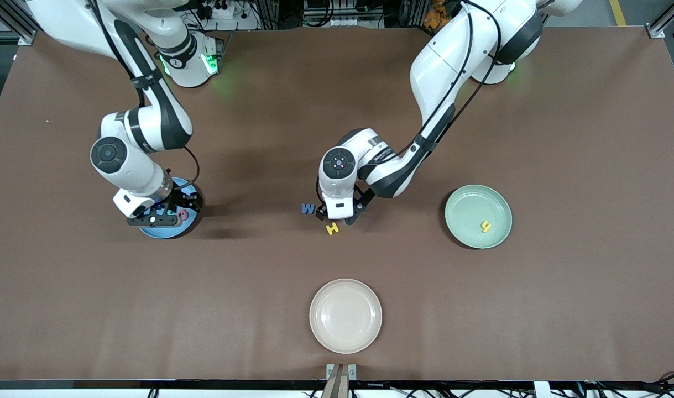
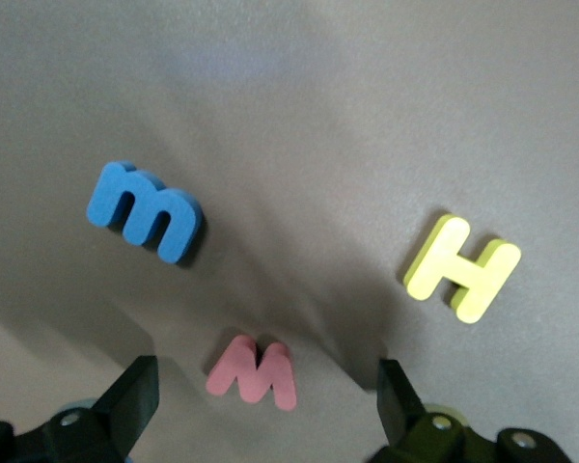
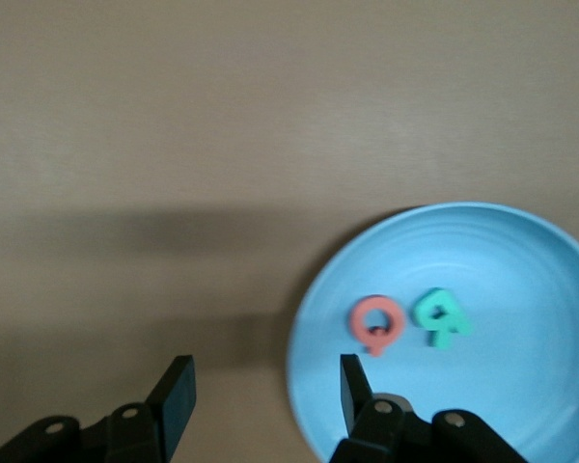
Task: Sort uppercase to blue plate, lowercase to green plate
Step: 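Grasp pink m with the left gripper while the right gripper lifts away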
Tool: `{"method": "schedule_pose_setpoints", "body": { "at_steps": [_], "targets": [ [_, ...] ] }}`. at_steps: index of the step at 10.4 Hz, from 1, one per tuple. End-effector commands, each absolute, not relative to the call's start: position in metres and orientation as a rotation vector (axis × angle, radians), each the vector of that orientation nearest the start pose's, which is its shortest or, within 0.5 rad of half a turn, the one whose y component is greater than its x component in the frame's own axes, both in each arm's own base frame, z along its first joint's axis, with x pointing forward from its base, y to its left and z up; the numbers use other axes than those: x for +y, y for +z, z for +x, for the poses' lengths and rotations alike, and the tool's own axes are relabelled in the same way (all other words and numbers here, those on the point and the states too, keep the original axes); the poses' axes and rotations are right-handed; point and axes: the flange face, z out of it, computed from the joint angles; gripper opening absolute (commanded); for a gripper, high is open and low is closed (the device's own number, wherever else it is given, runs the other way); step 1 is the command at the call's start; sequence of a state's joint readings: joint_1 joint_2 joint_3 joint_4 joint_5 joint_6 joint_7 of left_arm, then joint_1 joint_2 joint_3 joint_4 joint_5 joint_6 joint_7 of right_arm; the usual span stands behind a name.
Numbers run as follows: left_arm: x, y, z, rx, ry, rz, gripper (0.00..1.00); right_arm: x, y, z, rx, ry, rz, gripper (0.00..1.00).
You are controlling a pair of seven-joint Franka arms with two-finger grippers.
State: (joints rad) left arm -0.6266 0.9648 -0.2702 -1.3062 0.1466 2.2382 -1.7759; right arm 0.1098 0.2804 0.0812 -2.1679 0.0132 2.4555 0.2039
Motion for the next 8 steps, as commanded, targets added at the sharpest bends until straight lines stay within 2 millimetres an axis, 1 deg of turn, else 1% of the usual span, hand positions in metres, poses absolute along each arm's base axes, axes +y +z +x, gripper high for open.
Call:
{"method": "schedule_pose_setpoints", "body": {
  "at_steps": [1, 2, 3, 4, 6, 8],
  "targets": [
    [-0.548, 0.170, 0.498, -1.345, 0.126, -2.847, 1.00, 0.143, 0.280, 0.554, 0.169, -0.011, -3.058, 0.70],
    [-0.548, 0.171, 0.499, -1.348, 0.124, -2.848, 1.00, 0.162, 0.282, 0.553, 0.204, -0.020, -3.042, 0.70],
    [-0.544, 0.171, 0.503, -1.356, 0.124, -2.844, 0.86, 0.171, 0.285, 0.552, 0.228, -0.024, -3.034, 0.71],
    [-0.541, 0.171, 0.506, -1.350, 0.124, -2.848, 0.62, 0.173, 0.285, 0.552, 0.228, -0.025, -3.032, 0.71],
    [-0.538, 0.172, 0.510, -1.378, 0.125, -2.836, 0.00, 0.174, 0.285, 0.553, 0.226, -0.027, -3.032, 0.71],
    [-0.539, 0.171, 0.508, -1.375, 0.126, -2.835, 0.00, 0.174, 0.285, 0.552, 0.226, -0.023, -3.033, 0.70]
  ]
}}
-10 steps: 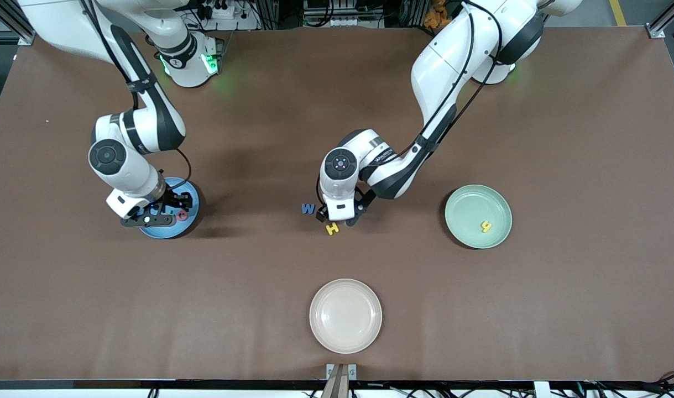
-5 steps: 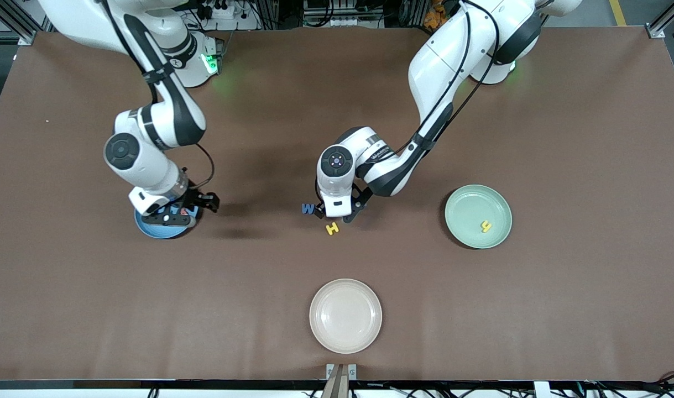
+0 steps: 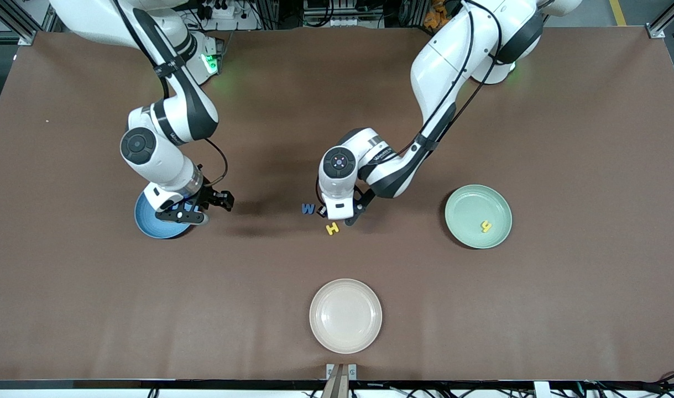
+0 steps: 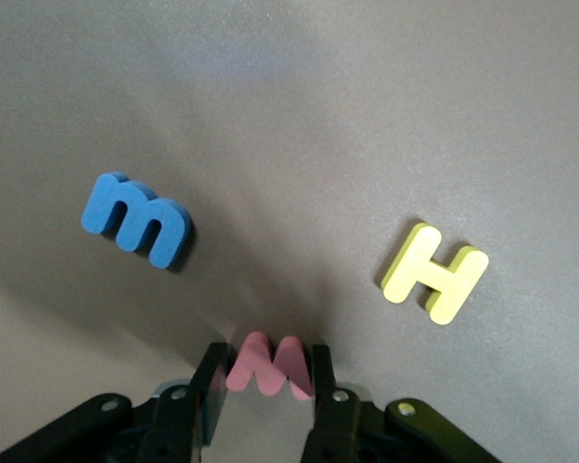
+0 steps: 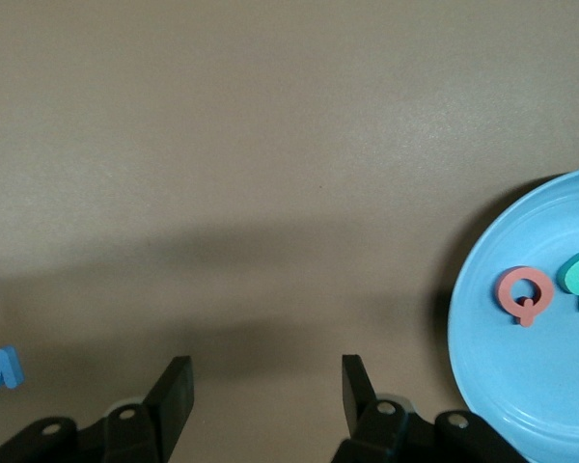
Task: Sort uppercase to blue plate, lowercase to green plate
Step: 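Grasp pink m with the left gripper while the right gripper lifts away, then carry m to the green plate while the right gripper reaches blue M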
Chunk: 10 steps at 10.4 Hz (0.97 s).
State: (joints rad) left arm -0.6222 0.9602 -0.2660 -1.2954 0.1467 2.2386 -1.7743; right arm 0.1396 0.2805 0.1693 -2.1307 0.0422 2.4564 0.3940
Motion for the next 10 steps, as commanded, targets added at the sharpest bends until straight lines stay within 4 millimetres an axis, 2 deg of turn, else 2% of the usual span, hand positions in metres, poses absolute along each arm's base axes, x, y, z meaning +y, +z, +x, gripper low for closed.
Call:
{"method": "schedule_pose_setpoints", "body": {
  "at_steps": [1, 2, 3, 5, 7, 10],
  "targets": [
    [-0.538, 0.172, 0.509, -1.378, 0.125, -2.836, 0.00, 0.174, 0.285, 0.552, 0.226, -0.023, -3.033, 0.69],
    [-0.537, 0.183, 0.512, -1.378, 0.120, -2.829, 0.00, 0.175, 0.285, 0.552, 0.228, -0.022, -3.032, 0.69],
    [-0.523, 0.203, 0.525, -1.396, 0.110, -2.803, 0.00, 0.181, 0.285, 0.550, 0.252, -0.021, -3.028, 0.69],
    [-0.481, 0.255, 0.561, -1.462, 0.086, -2.752, 0.00, 0.200, 0.288, 0.551, 0.295, -0.028, -3.010, 0.69],
    [-0.436, 0.288, 0.589, -1.468, 0.088, -2.721, 0.00, 0.248, 0.291, 0.551, 0.402, -0.036, -2.956, 0.69],
    [-0.361, 0.285, 0.611, -1.381, 0.117, -2.718, 0.00, 0.325, 0.279, 0.535, 0.512, -0.085, -2.861, 0.71]
  ]
}}
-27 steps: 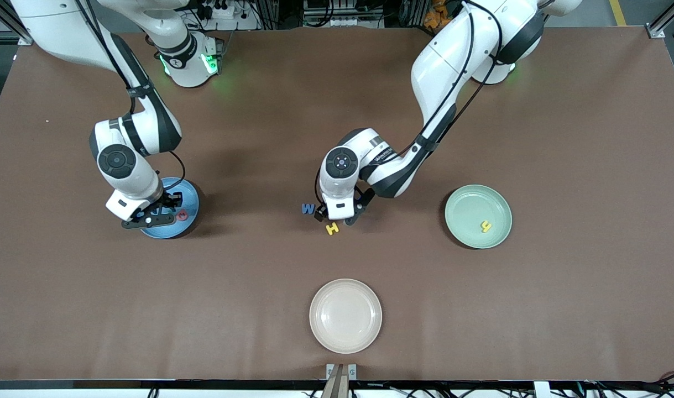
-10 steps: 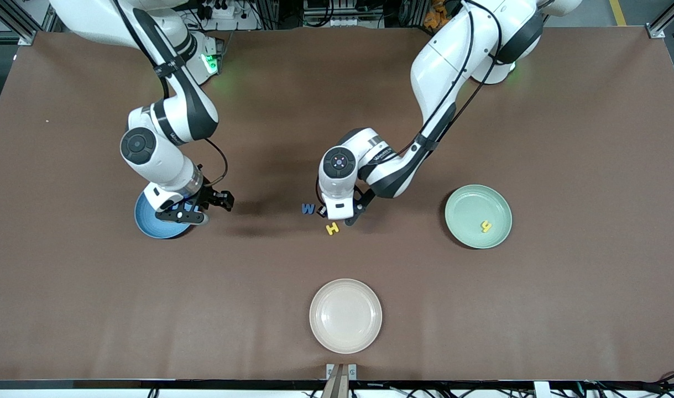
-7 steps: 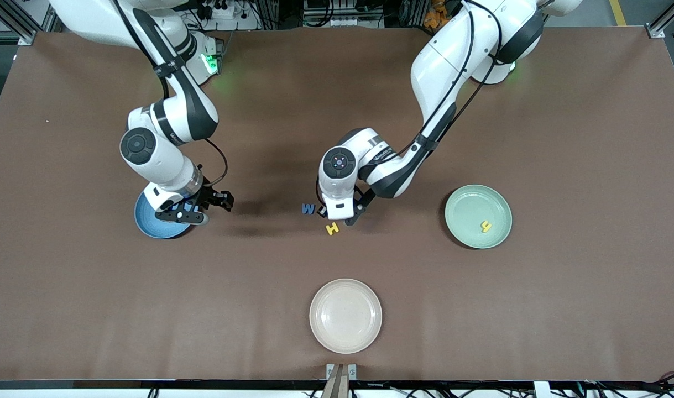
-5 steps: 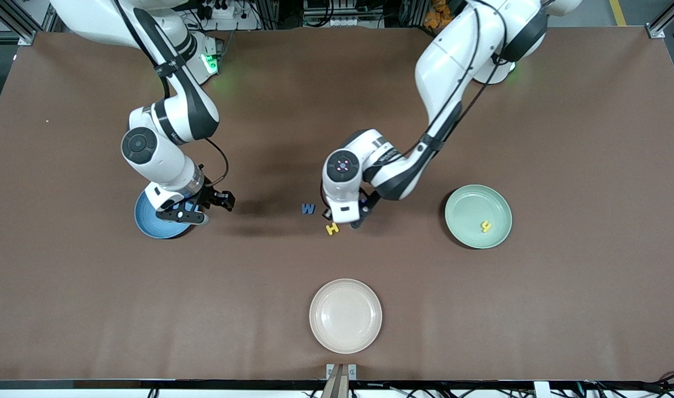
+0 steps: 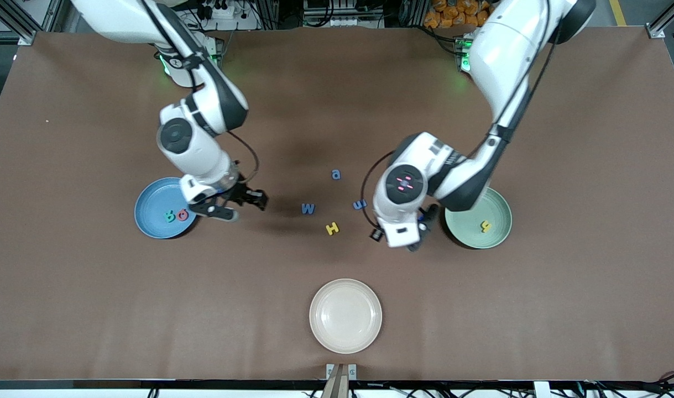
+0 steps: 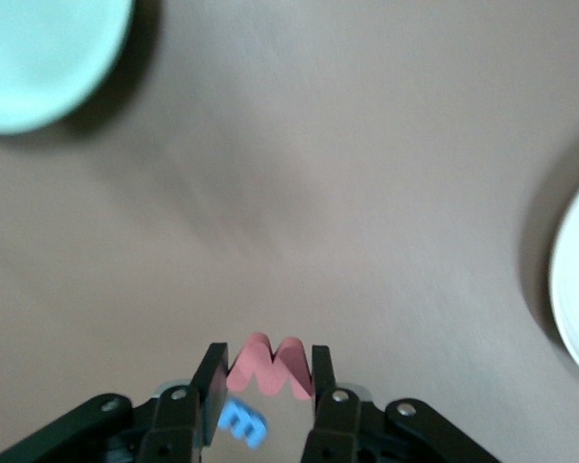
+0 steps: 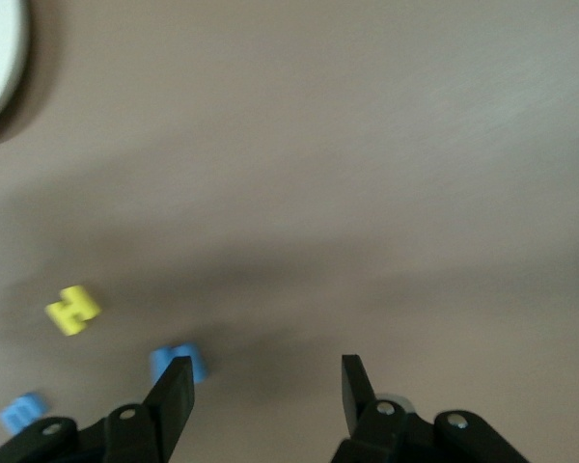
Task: Sort uppercase to blue plate, lowercase to green plate
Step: 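Carry m to the green plate while the right gripper reaches blue M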
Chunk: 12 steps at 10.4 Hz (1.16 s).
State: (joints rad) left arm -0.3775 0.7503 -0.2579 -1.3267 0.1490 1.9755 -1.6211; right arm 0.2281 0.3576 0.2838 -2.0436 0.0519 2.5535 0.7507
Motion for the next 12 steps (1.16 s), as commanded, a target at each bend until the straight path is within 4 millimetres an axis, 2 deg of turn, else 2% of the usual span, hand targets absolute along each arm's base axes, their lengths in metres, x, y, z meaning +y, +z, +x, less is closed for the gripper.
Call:
{"method": "schedule_pose_setpoints", "body": {
  "at_steps": [1, 3, 5, 7, 9, 11, 12],
  "targets": [
    [-0.337, 0.280, 0.614, -1.346, 0.132, -2.719, 0.00, 0.342, 0.271, 0.531, 0.543, -0.089, -2.840, 0.71],
    [-0.289, 0.278, 0.617, -1.277, 0.144, -2.741, 0.00, 0.375, 0.245, 0.517, 0.529, -0.101, -2.842, 0.71],
    [-0.253, 0.278, 0.616, -1.237, 0.145, -2.761, 0.00, 0.388, 0.225, 0.517, 0.474, -0.177, -2.905, 0.69],
    [-0.226, 0.259, 0.608, -1.193, 0.174, -2.767, 0.00, 0.392, 0.206, 0.520, 0.459, -0.238, -2.948, 0.69],
    [-0.200, 0.237, 0.600, -1.133, 0.135, -2.744, 0.00, 0.395, 0.205, 0.520, 0.468, -0.249, -2.953, 0.68],
    [-0.189, 0.224, 0.592, -1.107, 0.139, -2.738, 0.00, 0.403, 0.201, 0.514, 0.474, -0.239, -2.953, 0.68],
    [-0.183, 0.224, 0.588, -1.082, 0.148, -2.738, 0.00, 0.406, 0.200, 0.511, 0.465, -0.241, -2.958, 0.68]
  ]
}}
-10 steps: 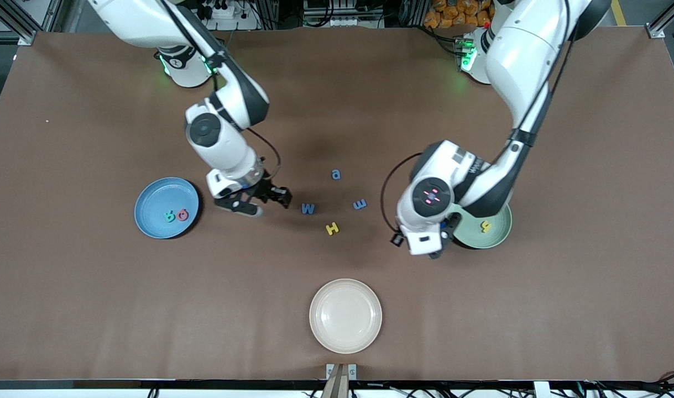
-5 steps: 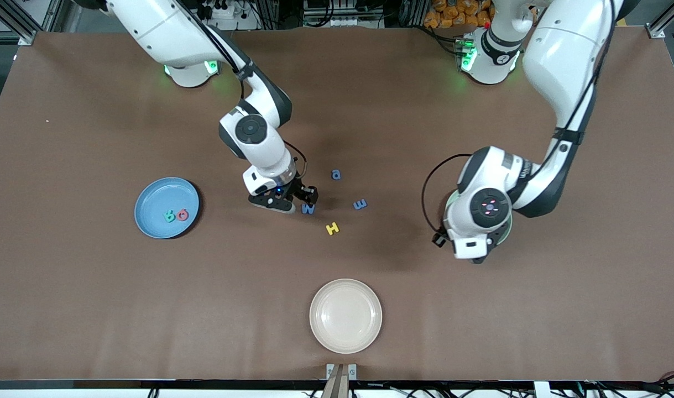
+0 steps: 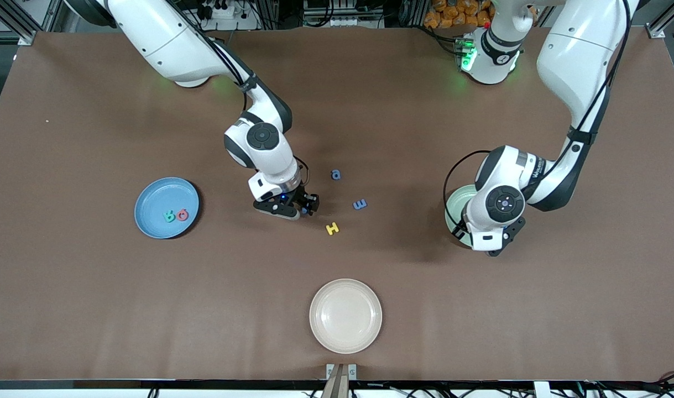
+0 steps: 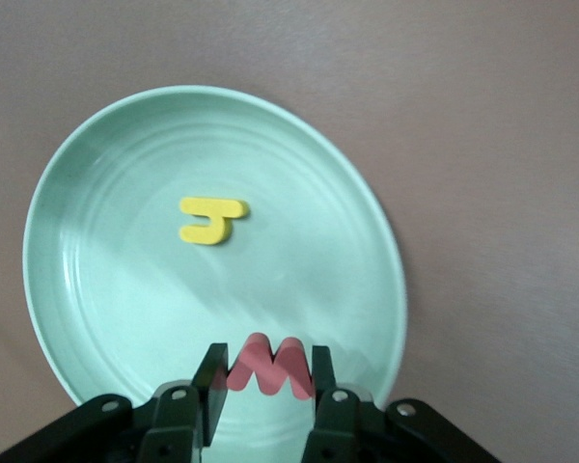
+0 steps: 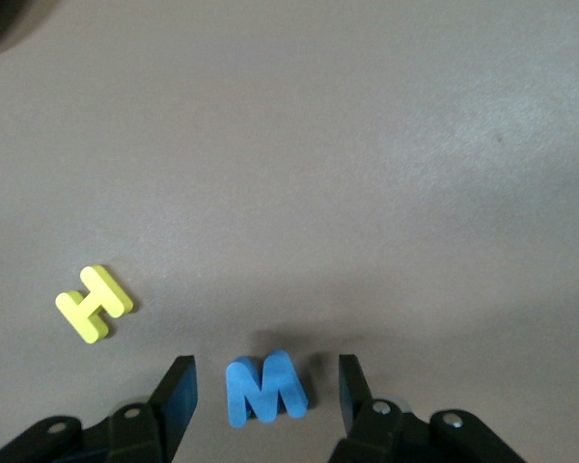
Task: Sort uppercase to blue plate, lowercase to green plate
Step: 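Release m on the green plate while the right gripper grasps blue M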
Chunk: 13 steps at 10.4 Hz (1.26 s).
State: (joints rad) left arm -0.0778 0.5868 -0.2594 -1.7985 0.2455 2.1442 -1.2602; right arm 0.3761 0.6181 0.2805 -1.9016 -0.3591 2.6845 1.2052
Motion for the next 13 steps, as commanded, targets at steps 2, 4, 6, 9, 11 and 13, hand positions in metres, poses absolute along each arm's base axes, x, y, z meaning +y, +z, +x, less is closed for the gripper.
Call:
{"method": "schedule_pose_setpoints", "body": {
  "at_steps": [2, 4, 6, 9, 11, 13],
  "targets": [
    [-0.163, 0.228, 0.581, -1.044, 0.162, -2.743, 0.48, 0.417, 0.191, 0.500, 0.426, -0.257, -2.983, 0.67],
    [-0.157, 0.229, 0.582, -1.013, 0.171, -2.758, 1.00, 0.415, 0.184, 0.501, 0.389, -0.316, -3.015, 0.66],
    [-0.159, 0.231, 0.583, -1.010, 0.166, -2.763, 1.00, 0.414, 0.178, 0.502, 0.381, -0.312, -3.029, 0.64],
    [-0.165, 0.231, 0.583, -0.992, 0.162, -2.770, 1.00, 0.417, 0.180, 0.501, 0.378, -0.316, -3.027, 0.61],
    [-0.172, 0.232, 0.581, -0.983, 0.164, -2.781, 1.00, 0.418, 0.179, 0.500, 0.375, -0.310, -3.041, 0.59],
    [-0.175, 0.232, 0.580, -0.979, 0.166, -2.783, 1.00, 0.419, 0.174, 0.497, 0.349, -0.313, -3.058, 0.57]
  ]
}}
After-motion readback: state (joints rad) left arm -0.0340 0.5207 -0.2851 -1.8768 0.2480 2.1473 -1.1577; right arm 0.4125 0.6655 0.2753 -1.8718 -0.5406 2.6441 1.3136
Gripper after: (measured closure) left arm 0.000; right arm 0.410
